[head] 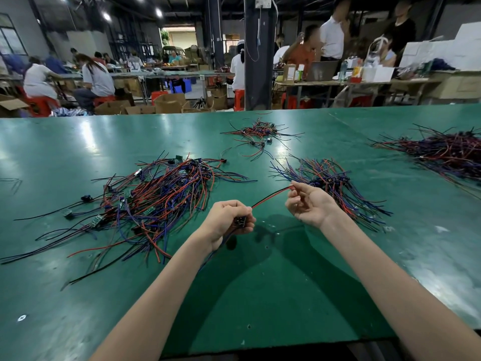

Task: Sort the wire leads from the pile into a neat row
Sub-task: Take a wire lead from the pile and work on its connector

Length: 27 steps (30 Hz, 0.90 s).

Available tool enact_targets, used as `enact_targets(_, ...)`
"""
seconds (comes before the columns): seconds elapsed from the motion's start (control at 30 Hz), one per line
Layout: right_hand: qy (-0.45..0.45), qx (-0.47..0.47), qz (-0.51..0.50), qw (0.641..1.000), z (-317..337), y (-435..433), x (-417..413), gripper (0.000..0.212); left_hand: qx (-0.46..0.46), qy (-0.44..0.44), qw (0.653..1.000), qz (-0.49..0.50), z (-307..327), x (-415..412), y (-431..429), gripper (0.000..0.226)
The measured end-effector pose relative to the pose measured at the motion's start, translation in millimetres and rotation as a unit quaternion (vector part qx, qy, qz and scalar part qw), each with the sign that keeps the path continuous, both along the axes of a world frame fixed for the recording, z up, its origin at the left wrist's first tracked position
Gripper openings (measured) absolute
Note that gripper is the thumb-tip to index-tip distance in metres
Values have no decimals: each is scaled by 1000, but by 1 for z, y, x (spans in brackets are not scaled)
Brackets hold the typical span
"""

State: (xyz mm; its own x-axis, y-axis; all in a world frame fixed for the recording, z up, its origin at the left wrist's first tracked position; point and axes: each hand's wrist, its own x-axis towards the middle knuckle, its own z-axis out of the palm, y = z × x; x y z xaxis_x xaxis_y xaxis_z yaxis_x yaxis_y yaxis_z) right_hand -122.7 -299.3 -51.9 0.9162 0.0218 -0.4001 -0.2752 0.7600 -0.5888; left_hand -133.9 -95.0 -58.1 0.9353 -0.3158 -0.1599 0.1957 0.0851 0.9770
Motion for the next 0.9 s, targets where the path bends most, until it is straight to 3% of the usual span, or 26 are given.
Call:
enact_targets(0.13, -59, -177, -13, 982, 1, 5, -3, 27, -20, 2, 1000, 10, 0, -1, 0, 23)
enact_targets(0.37, -157, -300, 88, 937, -13, 41, -14, 16, -28, -2, 1000, 1, 1, -3, -1, 22)
enact_targets(0.9, -158, -330, 80, 927, -15, 51, -21, 29, 18, -7, 999, -31, 3, -10, -7, 19)
